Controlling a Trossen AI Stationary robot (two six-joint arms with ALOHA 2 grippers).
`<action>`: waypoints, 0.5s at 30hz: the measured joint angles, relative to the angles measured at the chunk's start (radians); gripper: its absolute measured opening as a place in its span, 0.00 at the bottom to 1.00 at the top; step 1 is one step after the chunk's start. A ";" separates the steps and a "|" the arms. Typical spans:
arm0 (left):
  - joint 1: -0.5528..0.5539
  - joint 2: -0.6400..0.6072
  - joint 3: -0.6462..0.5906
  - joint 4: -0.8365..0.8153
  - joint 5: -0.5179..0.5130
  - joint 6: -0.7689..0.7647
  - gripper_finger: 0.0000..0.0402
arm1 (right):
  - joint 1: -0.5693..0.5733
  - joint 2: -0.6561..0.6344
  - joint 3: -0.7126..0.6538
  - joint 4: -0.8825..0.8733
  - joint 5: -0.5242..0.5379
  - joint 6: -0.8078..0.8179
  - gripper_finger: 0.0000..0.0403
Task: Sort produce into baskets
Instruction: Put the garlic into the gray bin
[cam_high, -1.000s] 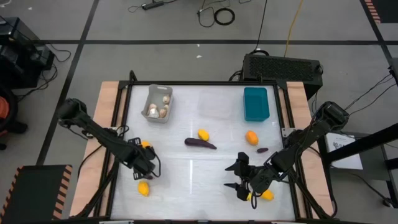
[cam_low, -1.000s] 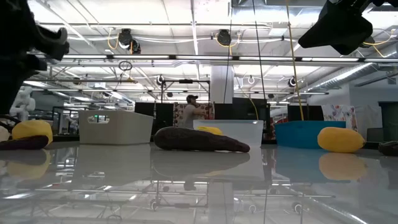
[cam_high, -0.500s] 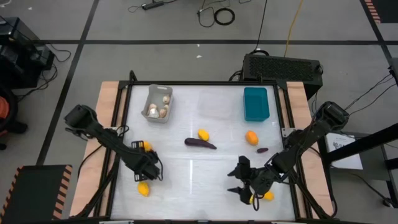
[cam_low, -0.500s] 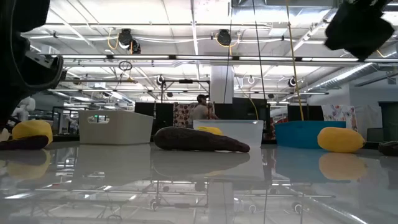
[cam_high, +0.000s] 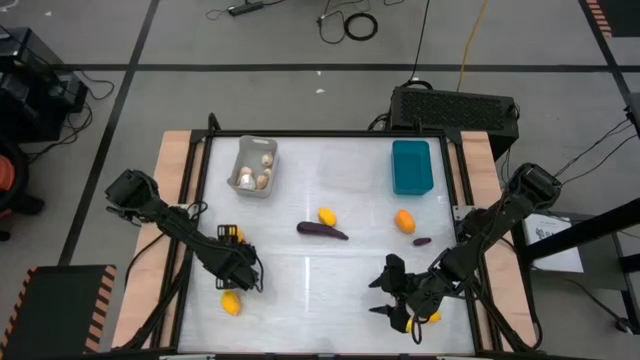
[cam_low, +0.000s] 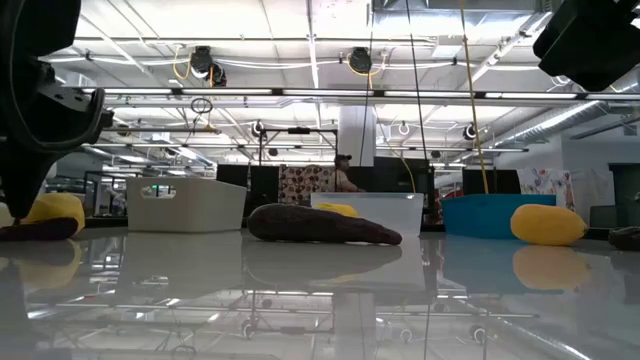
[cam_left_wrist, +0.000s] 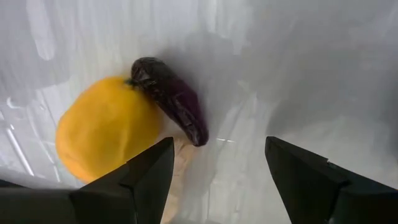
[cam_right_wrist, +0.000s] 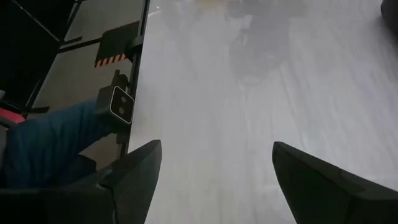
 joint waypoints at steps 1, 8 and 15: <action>0.001 0.000 0.000 -0.004 0.001 0.000 0.64 | 0.000 0.000 0.000 0.000 0.000 0.000 0.74; 0.003 -0.011 0.002 -0.153 0.048 -0.005 0.64 | 0.000 0.000 0.000 0.000 0.001 0.000 0.74; 0.039 -0.033 0.014 -0.292 0.014 -0.055 0.64 | 0.000 0.000 0.000 0.000 0.002 -0.002 0.74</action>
